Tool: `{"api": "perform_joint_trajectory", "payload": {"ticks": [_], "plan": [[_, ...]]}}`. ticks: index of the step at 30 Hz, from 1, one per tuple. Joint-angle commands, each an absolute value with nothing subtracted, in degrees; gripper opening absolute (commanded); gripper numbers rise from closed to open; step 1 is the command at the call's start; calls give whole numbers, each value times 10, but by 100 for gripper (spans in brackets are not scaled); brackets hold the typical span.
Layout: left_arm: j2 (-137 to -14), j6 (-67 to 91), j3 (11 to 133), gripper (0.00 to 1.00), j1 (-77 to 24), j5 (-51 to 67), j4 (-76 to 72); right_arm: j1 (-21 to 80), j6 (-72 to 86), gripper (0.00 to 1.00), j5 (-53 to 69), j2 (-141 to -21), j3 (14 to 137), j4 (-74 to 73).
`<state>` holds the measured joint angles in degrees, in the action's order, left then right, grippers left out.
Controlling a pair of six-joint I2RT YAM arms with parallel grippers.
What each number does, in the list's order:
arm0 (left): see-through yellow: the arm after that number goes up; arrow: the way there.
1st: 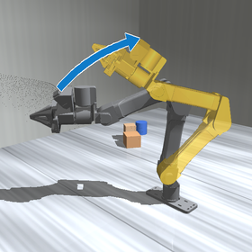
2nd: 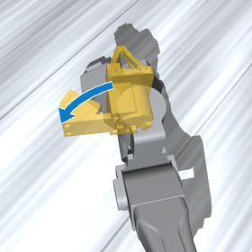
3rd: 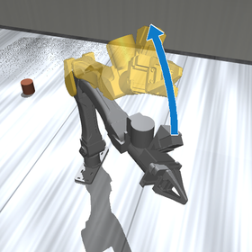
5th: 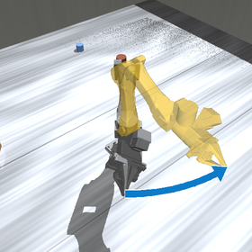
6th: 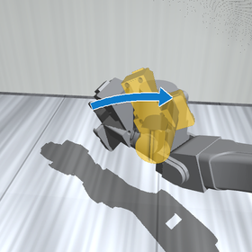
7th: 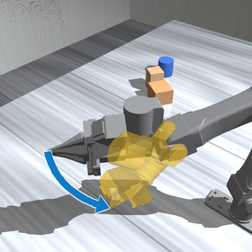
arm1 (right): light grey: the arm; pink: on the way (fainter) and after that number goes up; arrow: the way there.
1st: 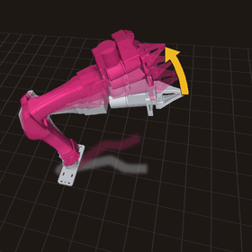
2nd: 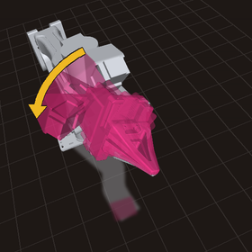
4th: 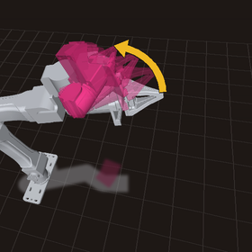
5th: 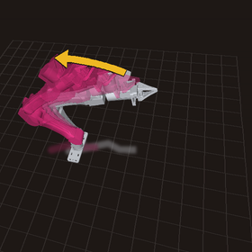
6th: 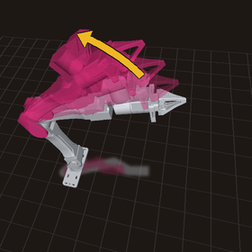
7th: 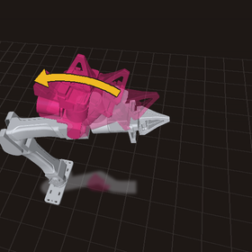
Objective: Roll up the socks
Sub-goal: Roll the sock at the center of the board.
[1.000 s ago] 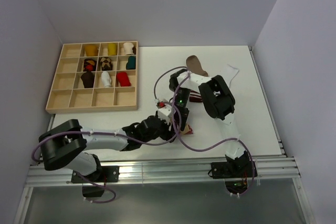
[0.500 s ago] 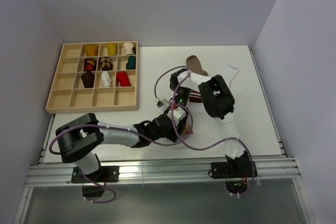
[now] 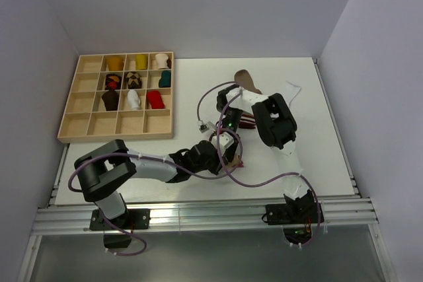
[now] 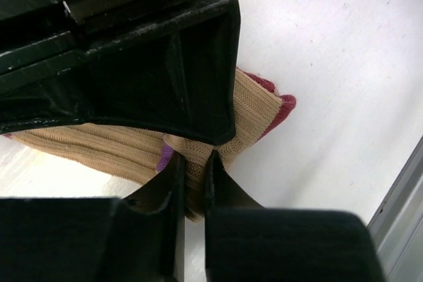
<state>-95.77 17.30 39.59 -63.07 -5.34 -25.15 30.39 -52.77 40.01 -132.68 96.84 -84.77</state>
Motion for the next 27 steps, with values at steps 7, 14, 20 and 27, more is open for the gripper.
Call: {"api": "perform_joint_trajectory", "payload": {"ticks": [7,14,20,27], "plan": [[-1005,274,356,0,-607,57,-342,262,-440,46,442,-1239,942,-695],[-1039,365,323,0,-552,187,-409,174,-395,54,445,-1046,802,-538],[-1035,431,371,0,-519,225,-313,144,-402,57,428,-891,678,-441],[-1068,489,435,0,-476,347,-195,163,-470,67,414,-723,522,-350]]}}
